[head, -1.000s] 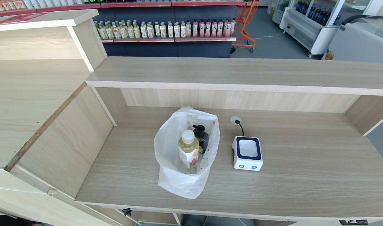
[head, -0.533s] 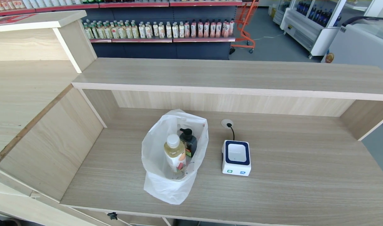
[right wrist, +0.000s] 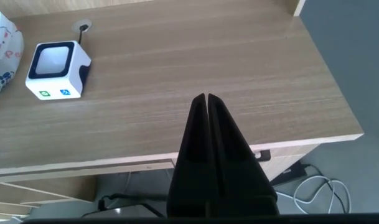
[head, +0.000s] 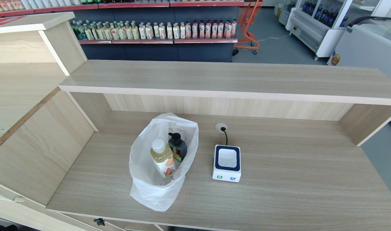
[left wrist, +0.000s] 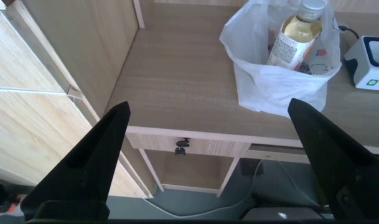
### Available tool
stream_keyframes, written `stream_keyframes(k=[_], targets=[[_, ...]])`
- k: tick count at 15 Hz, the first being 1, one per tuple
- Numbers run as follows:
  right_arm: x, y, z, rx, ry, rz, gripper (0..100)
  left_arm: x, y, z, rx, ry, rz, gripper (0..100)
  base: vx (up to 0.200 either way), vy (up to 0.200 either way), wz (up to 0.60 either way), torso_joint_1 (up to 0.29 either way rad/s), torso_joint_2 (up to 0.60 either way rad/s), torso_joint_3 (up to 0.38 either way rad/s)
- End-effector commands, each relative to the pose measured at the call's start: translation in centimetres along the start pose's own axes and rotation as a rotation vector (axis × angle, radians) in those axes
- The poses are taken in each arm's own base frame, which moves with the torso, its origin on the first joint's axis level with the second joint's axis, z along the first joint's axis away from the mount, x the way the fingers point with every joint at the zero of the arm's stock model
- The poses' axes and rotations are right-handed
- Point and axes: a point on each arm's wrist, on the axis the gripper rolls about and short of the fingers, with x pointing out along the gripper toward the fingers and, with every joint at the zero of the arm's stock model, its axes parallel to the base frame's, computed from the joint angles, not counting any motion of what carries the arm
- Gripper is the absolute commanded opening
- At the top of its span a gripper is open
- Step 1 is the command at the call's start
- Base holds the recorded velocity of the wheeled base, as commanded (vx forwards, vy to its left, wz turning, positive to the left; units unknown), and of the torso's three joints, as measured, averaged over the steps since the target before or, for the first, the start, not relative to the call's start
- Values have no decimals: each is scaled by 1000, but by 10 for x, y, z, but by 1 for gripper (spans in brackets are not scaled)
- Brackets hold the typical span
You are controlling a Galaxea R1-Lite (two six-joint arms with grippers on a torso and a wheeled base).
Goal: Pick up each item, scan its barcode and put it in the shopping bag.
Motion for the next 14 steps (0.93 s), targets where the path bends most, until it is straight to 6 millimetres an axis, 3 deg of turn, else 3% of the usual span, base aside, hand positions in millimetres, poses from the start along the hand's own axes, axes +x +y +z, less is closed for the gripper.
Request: stream_keyframes(k=[1,4,14], targets=[[0,0,0,-9,4,1,0,1,0,0,1,13,-1,100,200,0,0,17,7,2],[0,0,0,-11,4,6,0,0,0,0,-5,-4,2,100,200,0,0,-4,2,4],[0,0,0,-15,4,6,0,0,0,0,-4,-4,0,100,0,0,0,0,0,0]])
